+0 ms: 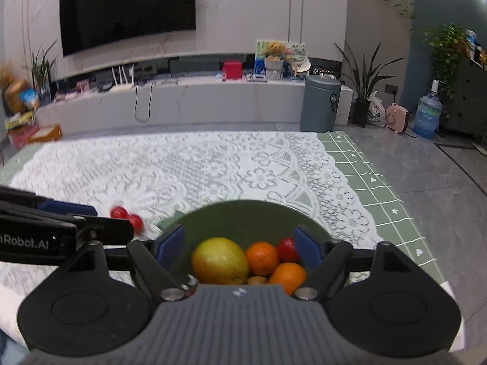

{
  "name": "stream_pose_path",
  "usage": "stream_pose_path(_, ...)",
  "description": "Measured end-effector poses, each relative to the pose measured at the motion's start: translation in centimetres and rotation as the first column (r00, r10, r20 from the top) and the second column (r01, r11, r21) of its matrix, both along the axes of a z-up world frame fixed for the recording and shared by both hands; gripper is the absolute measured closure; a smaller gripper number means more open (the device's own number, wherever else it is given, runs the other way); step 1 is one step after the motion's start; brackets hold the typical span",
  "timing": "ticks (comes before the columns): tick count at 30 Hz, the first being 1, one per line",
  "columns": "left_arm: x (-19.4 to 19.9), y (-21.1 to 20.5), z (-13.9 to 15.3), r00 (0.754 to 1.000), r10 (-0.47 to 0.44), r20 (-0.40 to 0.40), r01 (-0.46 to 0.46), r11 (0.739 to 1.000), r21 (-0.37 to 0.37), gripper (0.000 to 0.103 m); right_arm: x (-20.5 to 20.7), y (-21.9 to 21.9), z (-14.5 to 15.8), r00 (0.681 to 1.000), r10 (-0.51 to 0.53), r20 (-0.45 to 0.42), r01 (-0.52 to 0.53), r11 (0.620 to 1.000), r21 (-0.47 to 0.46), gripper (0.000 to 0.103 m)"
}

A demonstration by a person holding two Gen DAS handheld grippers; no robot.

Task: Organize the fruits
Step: 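Move both grippers from the colander toward the two red cherry tomatoes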

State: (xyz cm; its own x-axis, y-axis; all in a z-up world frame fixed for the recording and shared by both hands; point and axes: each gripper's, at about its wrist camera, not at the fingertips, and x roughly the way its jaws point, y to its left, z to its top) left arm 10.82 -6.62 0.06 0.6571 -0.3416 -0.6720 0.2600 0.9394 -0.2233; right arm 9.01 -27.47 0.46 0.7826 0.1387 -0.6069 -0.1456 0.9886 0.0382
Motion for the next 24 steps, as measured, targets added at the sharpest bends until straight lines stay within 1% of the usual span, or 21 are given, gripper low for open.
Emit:
stream_pose_path(2,-0.4,0.9,0.2,0.999,0.029,0.025,-0.029,1.0,0.008,0.032,-0.2,0.6,0.0,1.0,-0.022,0.006,0.021,0.999,0.029,0.018)
stream_pose_path(5,-0.8,2.5,0.2,0.996,0.077,0.047,-0.078,0.997,0.018,0.031,-0.5,1.8,-0.1,1.0,-0.03,0.007,0.029,0.997,0.072,0.018)
stream_pose_path(9,-1.4,4.6,-0.3,0.987,0.139,0.082,-0.143,0.989,0.042,0.031,-1.0,3.8,-0.6,1.0,-0.006,0.023,0.004,0.997,0.081,0.018)
stream_pose_path(13,-2.0,6.8,-0.8,0.976,0.198,0.095,-0.204,0.977,0.059,0.031,-1.4,5.6,-1.2,0.999,0.01,0.034,-0.013,0.996,0.088,0.018)
stream_pose_path(15,-2.4,7.8,-1.0,0.972,0.21,0.104,-0.217,0.974,0.059,0.027,-1.5,6.6,-1.5,0.999,0.026,0.037,-0.029,0.996,0.084,0.018)
stream_pose_path(17,-2.6,8.5,-1.3,0.972,0.206,0.115,-0.216,0.973,0.078,0.023,-1.7,7.5,-1.7,0.998,0.052,0.04,-0.055,0.995,0.08,0.018)
stream_pose_path(20,-2.9,9.7,-1.9,0.969,0.221,0.107,-0.231,0.969,0.088,0.023,-1.7,8.8,-2.0,0.995,0.087,0.039,-0.09,0.994,0.061,0.018)
stream_pose_path(24,-2.9,11.5,-2.7,0.964,0.26,0.062,-0.262,0.964,0.039,0.02,-1.4,10.1,-2.6,0.992,0.127,0.016,-0.128,0.99,0.06,0.018)
